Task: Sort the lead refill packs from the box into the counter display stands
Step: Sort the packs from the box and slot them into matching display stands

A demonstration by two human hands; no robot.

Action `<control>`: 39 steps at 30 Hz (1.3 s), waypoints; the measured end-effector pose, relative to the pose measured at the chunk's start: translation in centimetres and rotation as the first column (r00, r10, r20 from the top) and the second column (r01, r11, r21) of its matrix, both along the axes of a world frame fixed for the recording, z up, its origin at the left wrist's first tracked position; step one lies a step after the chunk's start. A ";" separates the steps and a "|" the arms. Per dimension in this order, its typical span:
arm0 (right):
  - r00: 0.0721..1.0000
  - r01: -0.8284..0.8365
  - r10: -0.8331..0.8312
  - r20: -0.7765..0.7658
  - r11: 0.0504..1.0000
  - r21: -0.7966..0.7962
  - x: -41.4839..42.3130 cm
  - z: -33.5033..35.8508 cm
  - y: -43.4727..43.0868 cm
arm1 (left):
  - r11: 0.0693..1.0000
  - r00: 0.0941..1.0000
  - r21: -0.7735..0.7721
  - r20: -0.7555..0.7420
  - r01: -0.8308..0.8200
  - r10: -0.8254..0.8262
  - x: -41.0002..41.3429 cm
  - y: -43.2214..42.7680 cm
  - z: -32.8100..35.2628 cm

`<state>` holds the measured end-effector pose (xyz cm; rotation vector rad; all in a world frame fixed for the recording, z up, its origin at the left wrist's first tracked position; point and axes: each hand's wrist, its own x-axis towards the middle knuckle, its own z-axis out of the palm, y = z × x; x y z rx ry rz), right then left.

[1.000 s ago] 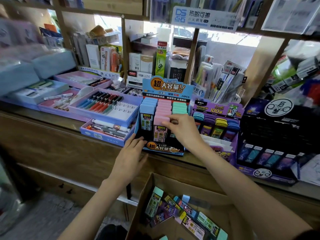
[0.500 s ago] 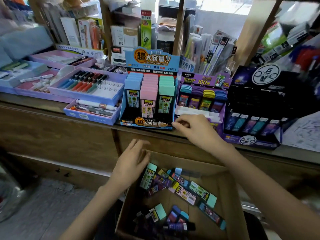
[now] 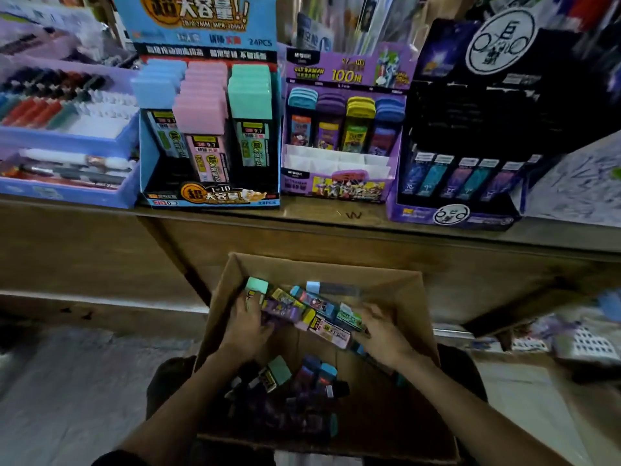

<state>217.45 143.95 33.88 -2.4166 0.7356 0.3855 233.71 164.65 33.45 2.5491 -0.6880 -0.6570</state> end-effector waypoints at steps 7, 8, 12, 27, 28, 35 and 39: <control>0.986 0.083 -0.088 -0.139 0.996 -0.043 0.1 -4.5 0.6 | 0.988 0.997 0.137 0.039 0.068 -0.074 0.4 -0.7 -3.4; 0.988 0.064 -0.073 -0.140 0.995 -0.070 0.1 -5.0 0.8 | 0.976 0.989 0.186 0.072 0.111 -0.126 0.0 -0.6 -3.6; 0.992 0.044 -0.057 -0.109 0.992 -0.116 -0.1 -6.0 1.9 | 0.939 0.972 0.278 0.057 0.203 -0.227 -2.4 -0.4 -4.4; 0.974 0.223 -0.224 -0.017 0.973 -0.061 -1.1 -4.5 2.9 | 0.957 0.954 -0.163 -0.222 -0.242 0.203 -4.5 1.5 -2.6; 0.965 0.262 -0.263 -0.018 0.965 -0.024 -0.8 -4.3 2.4 | 0.952 0.938 -0.133 -0.250 -0.277 0.238 -4.3 1.4 -2.8; 0.876 0.478 -0.462 -0.141 0.788 0.388 -1.0 -3.7 1.6 | 0.966 0.945 0.105 -0.204 -0.236 0.254 -4.2 0.2 -3.9; 0.844 0.521 -0.533 -0.055 0.792 0.319 -1.1 -4.2 4.0 | 0.935 0.885 0.029 -0.313 -0.355 0.345 -4.0 -0.4 -4.3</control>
